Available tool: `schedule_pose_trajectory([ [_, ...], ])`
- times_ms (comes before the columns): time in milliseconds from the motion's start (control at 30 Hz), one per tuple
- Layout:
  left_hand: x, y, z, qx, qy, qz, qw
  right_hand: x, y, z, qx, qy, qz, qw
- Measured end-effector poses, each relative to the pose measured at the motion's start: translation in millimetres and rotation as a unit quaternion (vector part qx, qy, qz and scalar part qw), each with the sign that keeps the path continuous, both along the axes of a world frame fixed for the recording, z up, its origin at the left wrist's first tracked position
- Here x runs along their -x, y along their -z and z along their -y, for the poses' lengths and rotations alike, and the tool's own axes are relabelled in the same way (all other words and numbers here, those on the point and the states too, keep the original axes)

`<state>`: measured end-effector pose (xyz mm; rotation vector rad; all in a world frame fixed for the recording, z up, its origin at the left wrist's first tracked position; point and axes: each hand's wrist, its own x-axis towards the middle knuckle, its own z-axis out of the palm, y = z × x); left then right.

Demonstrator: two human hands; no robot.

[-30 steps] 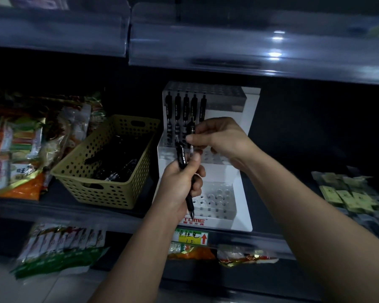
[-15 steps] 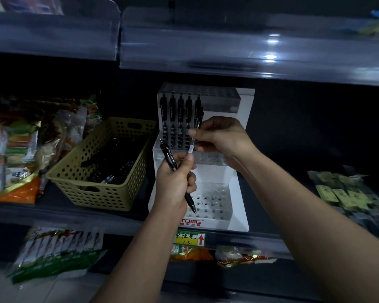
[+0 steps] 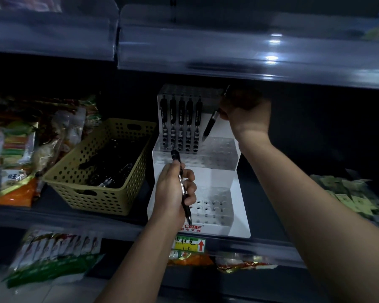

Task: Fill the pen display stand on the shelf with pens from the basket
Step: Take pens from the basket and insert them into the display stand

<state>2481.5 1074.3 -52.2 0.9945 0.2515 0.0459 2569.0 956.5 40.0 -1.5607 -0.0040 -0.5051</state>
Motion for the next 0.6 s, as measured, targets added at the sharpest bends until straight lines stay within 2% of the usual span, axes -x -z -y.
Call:
schedule_pose_trajectory([
  [200,1.6,-0.4,1.2,-0.036,-0.012,0.027,0.999,-10.9,11.9,-0.5,0.120,0.066,0.031,0.990],
  [433,0.5,2.1,-1.8,-0.063,-0.011,0.041,0.997,-11.2,21.7,-3.9,0.190,0.051,0.025,0.980],
  [600,1.2,-0.6,-3.6,-0.055,-0.009,0.042,0.998,-5.5,27.1,-6.9,0.303,0.049,0.010,0.952],
])
